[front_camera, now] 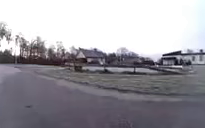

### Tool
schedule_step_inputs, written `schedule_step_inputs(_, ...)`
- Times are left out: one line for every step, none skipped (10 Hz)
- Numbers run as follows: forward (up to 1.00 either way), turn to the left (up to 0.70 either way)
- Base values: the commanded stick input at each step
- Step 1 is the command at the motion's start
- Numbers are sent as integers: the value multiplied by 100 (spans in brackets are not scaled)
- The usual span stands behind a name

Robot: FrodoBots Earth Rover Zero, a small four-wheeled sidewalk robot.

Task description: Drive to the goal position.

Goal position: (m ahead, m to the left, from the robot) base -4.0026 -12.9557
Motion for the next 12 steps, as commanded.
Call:
schedule_step_inputs(0, -100)
schedule_step_inputs(0, -100)
schedule_step_inputs(0, -100)
schedule_step_inputs(0, -100)
schedule_step_inputs(0, -100)
schedule_step_inputs(0, -100)
schedule_step_inputs(0, -100)
schedule_step_inputs(0, -100)
schedule_step_inputs(0, -100)
schedule_step_inputs(0, -100)
schedule_step_inputs(0, -100)
schedule_step_inputs(0, -100)
